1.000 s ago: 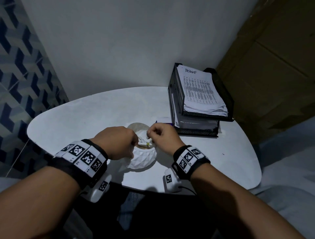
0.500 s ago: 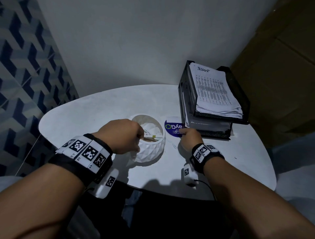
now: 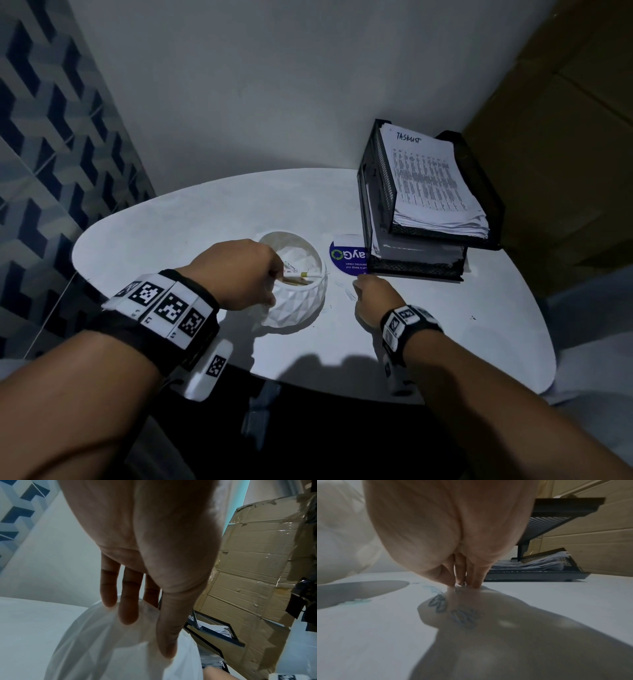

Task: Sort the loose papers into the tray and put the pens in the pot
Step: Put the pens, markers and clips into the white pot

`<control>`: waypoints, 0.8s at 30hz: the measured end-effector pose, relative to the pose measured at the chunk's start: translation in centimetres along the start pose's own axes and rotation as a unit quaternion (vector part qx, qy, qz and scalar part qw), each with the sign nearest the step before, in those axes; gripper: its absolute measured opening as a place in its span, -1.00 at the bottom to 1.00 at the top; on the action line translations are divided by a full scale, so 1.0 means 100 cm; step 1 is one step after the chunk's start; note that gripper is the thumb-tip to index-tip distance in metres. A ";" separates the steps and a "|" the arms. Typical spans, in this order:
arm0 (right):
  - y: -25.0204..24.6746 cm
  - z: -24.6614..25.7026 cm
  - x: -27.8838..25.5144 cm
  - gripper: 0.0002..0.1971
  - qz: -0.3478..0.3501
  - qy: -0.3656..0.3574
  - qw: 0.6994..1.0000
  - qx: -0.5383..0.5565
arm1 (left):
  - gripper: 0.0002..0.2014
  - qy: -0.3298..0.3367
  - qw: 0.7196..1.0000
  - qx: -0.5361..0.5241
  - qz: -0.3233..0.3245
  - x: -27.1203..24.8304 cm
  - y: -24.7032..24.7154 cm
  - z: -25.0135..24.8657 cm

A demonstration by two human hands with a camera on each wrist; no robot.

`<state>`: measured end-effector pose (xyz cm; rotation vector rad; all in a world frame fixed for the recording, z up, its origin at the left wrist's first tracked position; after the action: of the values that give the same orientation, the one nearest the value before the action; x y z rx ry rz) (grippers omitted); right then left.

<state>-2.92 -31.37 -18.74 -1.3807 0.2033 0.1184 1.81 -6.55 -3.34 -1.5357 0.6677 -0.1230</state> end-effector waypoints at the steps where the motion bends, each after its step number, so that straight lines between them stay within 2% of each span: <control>1: 0.000 -0.002 -0.007 -0.89 -0.015 0.007 1.000 0.007 | -0.65 0.003 1.000 0.001 0.000 0.000 0.000 -0.002; 7: 0.009 -0.011 -0.035 -0.76 -0.055 0.036 0.997 0.042 | -0.66 0.011 1.000 0.010 0.004 -0.008 0.005 -0.010; 14: 0.006 -0.017 -0.049 -0.62 -0.041 0.067 0.993 0.085 | -0.69 0.009 0.999 0.028 0.017 -0.014 0.014 -0.014; 21: 0.001 -0.032 -0.059 -0.71 -0.093 0.145 0.967 0.188 | -0.68 0.010 0.999 0.029 0.021 -0.009 0.014 -0.016; 24: 0.002 -0.033 -0.060 -0.85 -0.092 0.162 0.962 0.201 | -0.67 0.014 0.999 0.024 0.021 -0.007 0.014 -0.017</control>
<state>-9.06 -34.36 -18.26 -0.9987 0.3507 -0.2939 -0.08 -7.61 -4.29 -1.4747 0.7138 -0.1269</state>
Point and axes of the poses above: each hand's wrist, its own x-axis towards the middle knuckle, its own y-axis out of the palm, z = x × y, the point moved 8 cm from there along x, towards the middle knuckle, and after that the axes turned 11 degrees about -y, right-handed, at the moved point
